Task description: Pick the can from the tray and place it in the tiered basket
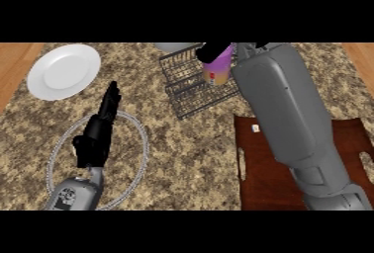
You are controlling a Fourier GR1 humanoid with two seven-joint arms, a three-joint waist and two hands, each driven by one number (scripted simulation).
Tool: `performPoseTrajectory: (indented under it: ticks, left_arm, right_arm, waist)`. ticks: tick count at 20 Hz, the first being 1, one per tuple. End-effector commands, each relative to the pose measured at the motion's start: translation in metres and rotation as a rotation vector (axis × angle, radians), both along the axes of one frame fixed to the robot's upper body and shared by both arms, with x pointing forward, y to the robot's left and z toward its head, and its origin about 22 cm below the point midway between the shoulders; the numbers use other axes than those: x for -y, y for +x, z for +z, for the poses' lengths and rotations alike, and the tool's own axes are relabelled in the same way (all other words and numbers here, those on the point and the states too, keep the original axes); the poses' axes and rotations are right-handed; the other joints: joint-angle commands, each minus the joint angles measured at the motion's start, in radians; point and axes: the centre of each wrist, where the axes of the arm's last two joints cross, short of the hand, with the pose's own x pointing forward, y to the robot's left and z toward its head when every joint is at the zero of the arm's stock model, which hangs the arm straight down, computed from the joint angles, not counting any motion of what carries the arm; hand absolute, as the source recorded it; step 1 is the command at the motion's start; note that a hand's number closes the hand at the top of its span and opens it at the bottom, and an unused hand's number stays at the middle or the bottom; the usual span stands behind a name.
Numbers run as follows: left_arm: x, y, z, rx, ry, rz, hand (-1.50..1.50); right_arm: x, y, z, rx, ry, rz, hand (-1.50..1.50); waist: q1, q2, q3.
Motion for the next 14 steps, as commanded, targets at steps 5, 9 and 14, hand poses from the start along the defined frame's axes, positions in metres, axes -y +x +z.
performPoseTrajectory:
  ticks: [5, 9, 14]
  left_arm:
    - [-0.009, -0.011, -0.004, -0.011, -0.012, -0.010, 0.00]
    - [-0.003, -0.001, -0.006, -0.005, -0.009, 0.020, 0.00]
    - [-0.015, -0.005, -0.005, -0.002, -0.005, 0.040, 0.00]
  right_arm:
    - [0.024, 0.009, -0.001, 0.090, 0.323, -0.044, -1.50]
    - [0.053, 0.003, 0.006, 0.149, 0.424, -0.165, -1.50]
    - [0.148, -0.004, 0.014, 0.148, 0.539, -0.317, -1.50]
  waist:
    - [-0.002, -0.002, 0.000]
    - [-0.021, -0.005, 0.000]
    - [-0.035, -0.008, 0.001]
